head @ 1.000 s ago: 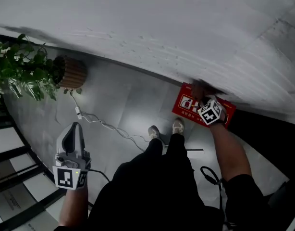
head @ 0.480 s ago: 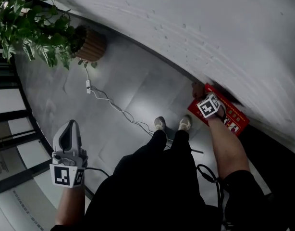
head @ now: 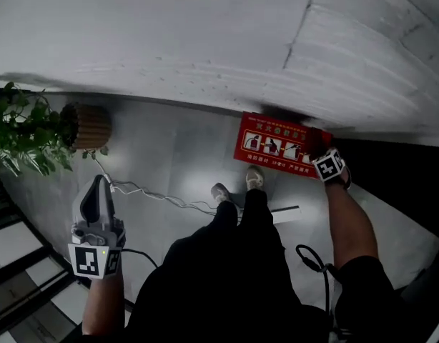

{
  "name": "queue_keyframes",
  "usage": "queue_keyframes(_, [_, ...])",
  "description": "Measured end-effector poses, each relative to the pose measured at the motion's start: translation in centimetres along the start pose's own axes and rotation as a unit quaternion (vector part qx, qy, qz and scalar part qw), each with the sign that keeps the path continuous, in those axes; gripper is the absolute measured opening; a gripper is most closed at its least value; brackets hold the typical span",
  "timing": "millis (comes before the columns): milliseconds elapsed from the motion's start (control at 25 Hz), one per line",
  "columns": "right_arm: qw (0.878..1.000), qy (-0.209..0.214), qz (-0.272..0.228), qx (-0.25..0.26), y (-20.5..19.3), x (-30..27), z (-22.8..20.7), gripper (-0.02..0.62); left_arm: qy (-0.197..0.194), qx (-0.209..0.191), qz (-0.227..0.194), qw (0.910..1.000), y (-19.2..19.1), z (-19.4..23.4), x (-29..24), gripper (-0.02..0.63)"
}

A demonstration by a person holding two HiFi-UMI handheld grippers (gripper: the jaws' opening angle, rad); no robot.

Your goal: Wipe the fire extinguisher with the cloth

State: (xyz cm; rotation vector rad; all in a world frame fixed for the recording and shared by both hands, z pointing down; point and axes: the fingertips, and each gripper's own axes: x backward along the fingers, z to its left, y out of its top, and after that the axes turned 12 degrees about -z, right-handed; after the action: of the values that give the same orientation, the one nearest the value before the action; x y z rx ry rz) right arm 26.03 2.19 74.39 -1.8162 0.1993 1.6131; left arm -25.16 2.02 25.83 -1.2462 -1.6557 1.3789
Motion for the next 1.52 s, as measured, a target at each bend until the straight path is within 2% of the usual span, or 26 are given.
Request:
queue_keyframes(160, [0.993, -0.041, 0.061, -0.092, -8.0, 2.4, -3.8, 0.038, -0.033, 0.003, -0.003, 0.9994, 0.0, -2.1, -1.8, 0.000])
queue_keyframes(240, [0.991, -0.067, 0.049, -0.109, -8.6, 3.9, -4.2, 0.038, -0.033, 0.001, -0.003, 0.9994, 0.0, -2.0, -1.5, 0.000])
queue_keyframes(360, [0.998, -0.056, -0.026, -0.030, -2.3, 3.1, -1.6, 0.038, -0.008, 0.002, 0.004, 1.0000, -0.6, -0.5, 0.3, 0.000])
queue_keyframes(480, [0.995, 0.012, -0.072, 0.063, 6.4, 0.0, 4.3, 0.038, 0.051, 0.021, 0.017, 0.9983, -1.4, 1.1, 3.5, 0.000])
queue_keyframes(560, [0.986, 0.062, -0.093, 0.120, 11.6, -2.6, 9.2, 0.038, 0.081, 0.022, 0.026, 0.9962, -1.4, 1.7, 5.7, 0.000])
queue_keyframes(680, [0.969, 0.123, -0.105, 0.185, 17.7, -5.9, 16.3, 0.040, 0.116, -0.005, 0.046, 0.9921, -1.3, 2.6, 9.5, 0.000])
queue_keyframes(840, [0.952, 0.177, -0.100, 0.227, 21.6, -8.1, 23.4, 0.040, 0.191, -0.003, 0.082, 0.9782, -1.8, 3.9, 15.5, 0.000])
queue_keyframes(1000, [0.951, 0.183, -0.040, 0.246, 19.7, -10.4, 24.7, 0.040, 0.227, 0.005, 0.098, 0.9691, -2.7, 4.5, 19.0, 0.000])
queue_keyframes(1120, [0.946, 0.184, -0.045, 0.262, 18.6, -9.7, 24.4, 0.040, 0.219, 0.020, 0.099, 0.9703, -3.4, 3.9, 18.7, 0.000])
queue_keyframes(1200, [0.951, 0.181, -0.037, 0.248, 17.2, -8.8, 23.3, 0.040, 0.204, 0.029, 0.093, 0.9741, -3.5, 3.6, 17.4, 0.000])
queue_keyframes(1280, [0.964, 0.171, -0.027, 0.204, 15.1, -7.7, 20.9, 0.040, 0.182, 0.029, 0.077, 0.9798, -3.3, 3.6, 15.3, 0.000])
queue_keyframes(1520, [0.986, 0.106, -0.018, 0.130, 6.9, -3.7, 12.1, 0.039, 0.093, 0.020, 0.039, 0.9947, -2.4, 2.5, 8.1, 0.000])
